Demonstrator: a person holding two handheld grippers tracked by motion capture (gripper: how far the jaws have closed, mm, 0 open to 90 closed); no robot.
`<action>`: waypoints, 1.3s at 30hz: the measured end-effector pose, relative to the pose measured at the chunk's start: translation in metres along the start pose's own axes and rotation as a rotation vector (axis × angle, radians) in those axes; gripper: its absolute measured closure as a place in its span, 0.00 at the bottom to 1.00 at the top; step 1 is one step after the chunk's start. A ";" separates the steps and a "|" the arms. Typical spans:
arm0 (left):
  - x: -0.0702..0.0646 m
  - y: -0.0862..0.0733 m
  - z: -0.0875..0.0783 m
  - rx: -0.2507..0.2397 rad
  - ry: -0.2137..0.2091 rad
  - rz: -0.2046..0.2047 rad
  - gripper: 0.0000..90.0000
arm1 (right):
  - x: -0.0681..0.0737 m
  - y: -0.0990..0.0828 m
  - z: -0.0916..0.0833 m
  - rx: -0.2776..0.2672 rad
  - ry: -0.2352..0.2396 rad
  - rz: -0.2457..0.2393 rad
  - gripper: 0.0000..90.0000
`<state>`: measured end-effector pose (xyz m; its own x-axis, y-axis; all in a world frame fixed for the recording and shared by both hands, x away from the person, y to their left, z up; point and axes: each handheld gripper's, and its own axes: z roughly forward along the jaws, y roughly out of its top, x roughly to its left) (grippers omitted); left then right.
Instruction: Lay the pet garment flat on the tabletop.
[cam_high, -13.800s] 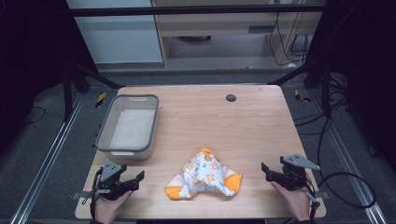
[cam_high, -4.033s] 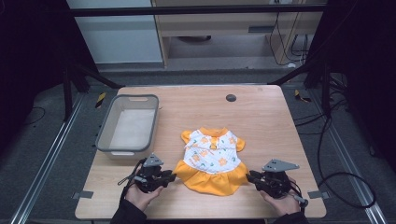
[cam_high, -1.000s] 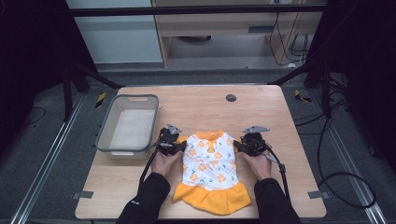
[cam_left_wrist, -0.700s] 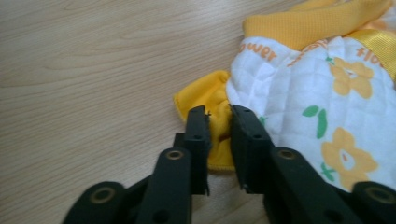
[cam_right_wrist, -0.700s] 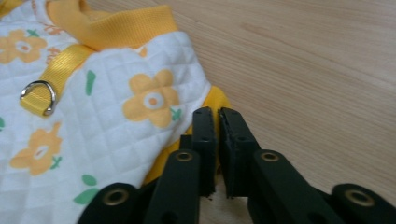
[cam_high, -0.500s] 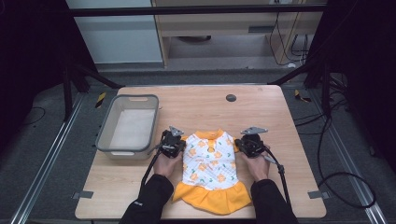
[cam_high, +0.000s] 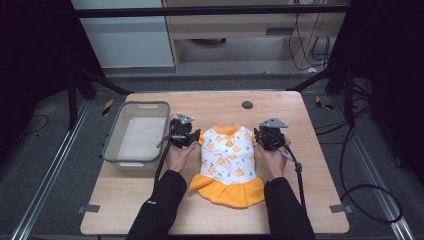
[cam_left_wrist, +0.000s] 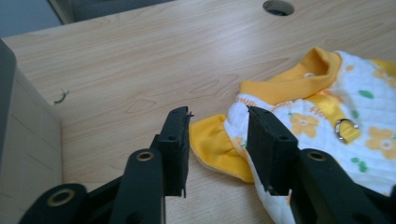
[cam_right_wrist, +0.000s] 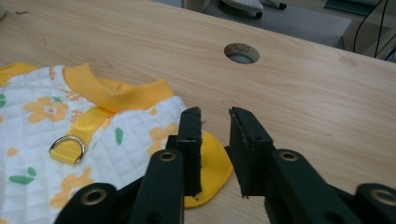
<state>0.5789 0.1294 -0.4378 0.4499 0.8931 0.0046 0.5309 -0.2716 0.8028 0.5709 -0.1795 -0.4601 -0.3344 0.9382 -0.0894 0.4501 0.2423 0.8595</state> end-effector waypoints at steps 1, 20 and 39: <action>0.000 0.000 -0.007 -0.016 -0.012 0.003 0.63 | -0.001 0.001 -0.003 -0.002 0.003 -0.003 0.76; -0.016 -0.078 -0.112 -0.029 -0.180 0.114 0.59 | 0.024 -0.041 -0.119 -0.021 0.271 -0.029 0.66; -0.043 -0.118 -0.106 0.080 -0.224 0.150 0.57 | 0.037 -0.108 -0.136 0.158 0.281 -0.032 0.60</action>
<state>0.4205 0.1612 -0.4694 0.6703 0.7418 -0.0188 0.4971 -0.4301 0.7536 0.3970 -0.2042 -0.4880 -0.5558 0.8301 0.0461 0.5512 0.3263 0.7679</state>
